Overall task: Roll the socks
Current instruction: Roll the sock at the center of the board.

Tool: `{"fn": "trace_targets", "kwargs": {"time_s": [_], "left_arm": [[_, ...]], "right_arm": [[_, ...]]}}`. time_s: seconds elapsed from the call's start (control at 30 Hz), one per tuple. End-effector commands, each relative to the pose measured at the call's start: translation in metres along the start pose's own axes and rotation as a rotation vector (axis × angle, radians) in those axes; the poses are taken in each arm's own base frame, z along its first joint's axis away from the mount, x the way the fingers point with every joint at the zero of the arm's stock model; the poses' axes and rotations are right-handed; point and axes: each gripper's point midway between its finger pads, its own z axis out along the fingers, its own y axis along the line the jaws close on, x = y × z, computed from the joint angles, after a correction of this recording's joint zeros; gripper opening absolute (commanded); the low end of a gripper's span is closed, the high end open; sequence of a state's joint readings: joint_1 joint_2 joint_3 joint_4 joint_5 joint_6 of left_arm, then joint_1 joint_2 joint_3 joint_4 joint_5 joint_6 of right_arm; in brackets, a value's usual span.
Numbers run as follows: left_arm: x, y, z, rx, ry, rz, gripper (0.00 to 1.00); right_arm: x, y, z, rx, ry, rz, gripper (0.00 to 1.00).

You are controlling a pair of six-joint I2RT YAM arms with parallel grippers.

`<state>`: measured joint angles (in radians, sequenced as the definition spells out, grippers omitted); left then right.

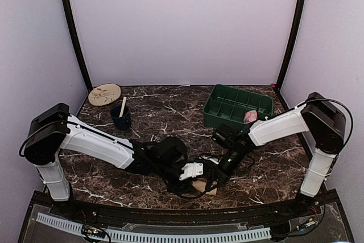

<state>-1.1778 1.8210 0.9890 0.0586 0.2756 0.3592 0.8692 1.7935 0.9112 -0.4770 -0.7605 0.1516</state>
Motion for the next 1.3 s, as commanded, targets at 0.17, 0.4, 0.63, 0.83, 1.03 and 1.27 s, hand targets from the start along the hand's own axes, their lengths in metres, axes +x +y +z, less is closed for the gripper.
{"fn": "trace_targets", "kwargs": {"time_s": [0.17,0.4,0.63,0.83,1.03,1.27], "left_arm": [[0.010,-0.007,0.011,0.027,0.048,0.083,0.47],[0.008,-0.007,0.021,0.046,0.056,0.110,0.46],[0.021,-0.015,0.034,0.095,0.115,0.119,0.35],[0.025,-0.024,0.037,0.149,0.136,0.117,0.25],[0.029,-0.031,0.039,0.202,0.169,0.102,0.19],[0.038,-0.038,0.036,0.242,0.213,0.069,0.17]], "right_arm": [[0.010,-0.016,0.005,0.029,0.047,0.064,0.00],[0.012,-0.018,0.005,0.021,0.053,0.074,0.00],[0.011,-0.018,0.004,0.013,0.048,0.080,0.00],[0.008,-0.020,-0.002,0.013,0.034,0.098,0.02],[0.004,-0.024,-0.010,0.023,0.004,0.121,0.21],[-0.004,-0.029,-0.025,0.027,-0.053,0.152,0.30]]}}
